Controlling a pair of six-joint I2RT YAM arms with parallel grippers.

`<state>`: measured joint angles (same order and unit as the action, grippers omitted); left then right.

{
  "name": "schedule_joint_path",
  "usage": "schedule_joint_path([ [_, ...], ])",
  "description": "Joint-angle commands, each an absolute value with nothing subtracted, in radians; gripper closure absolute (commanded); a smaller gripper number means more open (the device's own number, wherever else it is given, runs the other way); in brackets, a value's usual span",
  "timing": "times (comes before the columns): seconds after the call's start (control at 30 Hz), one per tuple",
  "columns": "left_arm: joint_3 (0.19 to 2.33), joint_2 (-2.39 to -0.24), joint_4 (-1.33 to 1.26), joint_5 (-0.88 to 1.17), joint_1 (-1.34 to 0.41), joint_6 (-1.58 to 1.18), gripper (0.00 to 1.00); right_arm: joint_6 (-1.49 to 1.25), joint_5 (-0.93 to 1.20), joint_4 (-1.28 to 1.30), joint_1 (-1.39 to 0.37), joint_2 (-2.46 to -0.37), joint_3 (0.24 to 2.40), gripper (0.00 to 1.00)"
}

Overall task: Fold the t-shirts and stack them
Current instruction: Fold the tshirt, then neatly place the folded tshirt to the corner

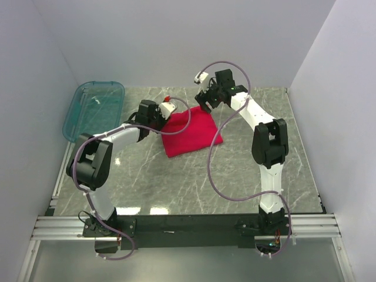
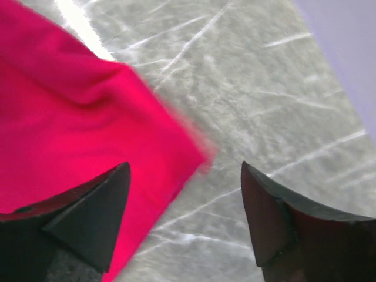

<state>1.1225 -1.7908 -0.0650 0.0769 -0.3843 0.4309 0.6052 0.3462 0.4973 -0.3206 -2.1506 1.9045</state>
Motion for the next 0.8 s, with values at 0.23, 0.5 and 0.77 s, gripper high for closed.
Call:
schedule_joint_path([
  [0.23,1.252,-1.626,0.033,-0.163,-0.364,0.095,0.01,0.296,0.254,0.481,-0.290,-2.125,1.909,0.15],
  [0.5,1.203,-1.601,0.115,0.426,-0.316,-0.243,0.01,0.186,0.698,0.557,-0.230,-2.045,1.656,0.40],
  [0.77,0.925,-1.562,-0.040,0.434,-0.316,-0.529,0.11,0.048,0.390,0.467,-0.209,-2.014,1.505,0.13],
])
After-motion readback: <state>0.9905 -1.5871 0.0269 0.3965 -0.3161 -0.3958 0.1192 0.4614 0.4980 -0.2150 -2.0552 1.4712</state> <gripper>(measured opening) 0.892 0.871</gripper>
